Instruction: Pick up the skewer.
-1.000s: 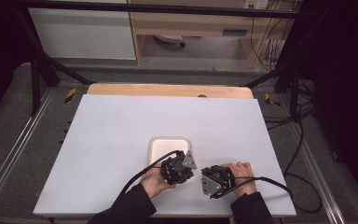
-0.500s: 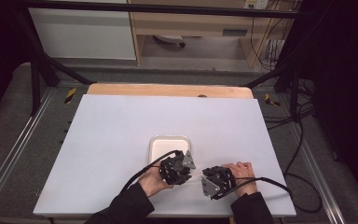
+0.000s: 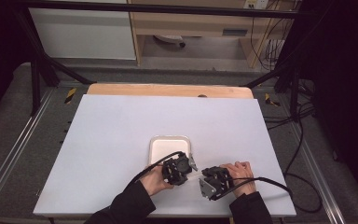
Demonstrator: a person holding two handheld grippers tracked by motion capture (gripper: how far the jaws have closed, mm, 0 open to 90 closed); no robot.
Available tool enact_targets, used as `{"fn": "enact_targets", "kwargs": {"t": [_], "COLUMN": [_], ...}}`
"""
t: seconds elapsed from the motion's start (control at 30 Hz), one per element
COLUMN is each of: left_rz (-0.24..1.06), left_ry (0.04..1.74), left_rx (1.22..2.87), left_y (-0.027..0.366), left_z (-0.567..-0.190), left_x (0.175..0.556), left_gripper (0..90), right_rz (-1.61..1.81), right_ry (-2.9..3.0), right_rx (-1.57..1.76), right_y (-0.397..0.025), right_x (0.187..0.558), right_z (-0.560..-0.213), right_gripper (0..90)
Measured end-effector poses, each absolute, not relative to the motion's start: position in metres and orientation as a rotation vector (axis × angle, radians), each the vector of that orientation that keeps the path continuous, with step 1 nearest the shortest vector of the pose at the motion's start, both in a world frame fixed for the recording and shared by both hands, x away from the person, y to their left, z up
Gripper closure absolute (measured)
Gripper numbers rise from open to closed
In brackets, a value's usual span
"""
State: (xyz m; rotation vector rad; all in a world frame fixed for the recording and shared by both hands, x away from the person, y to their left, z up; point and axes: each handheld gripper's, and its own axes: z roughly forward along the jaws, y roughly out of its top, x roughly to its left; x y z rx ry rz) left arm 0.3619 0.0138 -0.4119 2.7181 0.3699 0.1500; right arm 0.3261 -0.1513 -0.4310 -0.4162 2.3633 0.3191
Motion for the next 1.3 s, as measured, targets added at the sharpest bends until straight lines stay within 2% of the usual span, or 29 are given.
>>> {"fn": "enact_targets", "kwargs": {"t": [0.47,0.57,0.7,0.8,0.93,1.3], "left_rz": [0.203,0.216,0.230,0.236,0.234,0.272], "left_ry": [0.343,0.343,0.362,0.362,0.425,0.561], "left_rx": [2.729,2.716,2.705,2.677,2.644,2.485], "left_y": [0.014,0.019,0.029,0.039,0.055,0.101], "left_z": [-0.411,-0.410,-0.409,-0.409,-0.406,-0.401], "left_x": [0.358,0.357,0.357,0.358,0.356,0.349], "left_gripper": [88.5,88.6,88.5,88.5,88.5,88.5], "right_rz": [0.348,0.419,0.573,0.688,0.801,0.962], "right_ry": [2.372,2.375,2.402,2.419,2.455,2.469], "right_rx": [-0.383,-0.296,-0.155,-0.024,0.183,0.570], "right_y": [-0.152,-0.154,-0.162,-0.171,-0.181,-0.198], "right_x": [0.325,0.326,0.326,0.328,0.332,0.341], "right_z": [-0.430,-0.428,-0.423,-0.419,-0.416,-0.422], "right_gripper": [87.2,77.4,68.8,57.8,46.5,25.9]}}
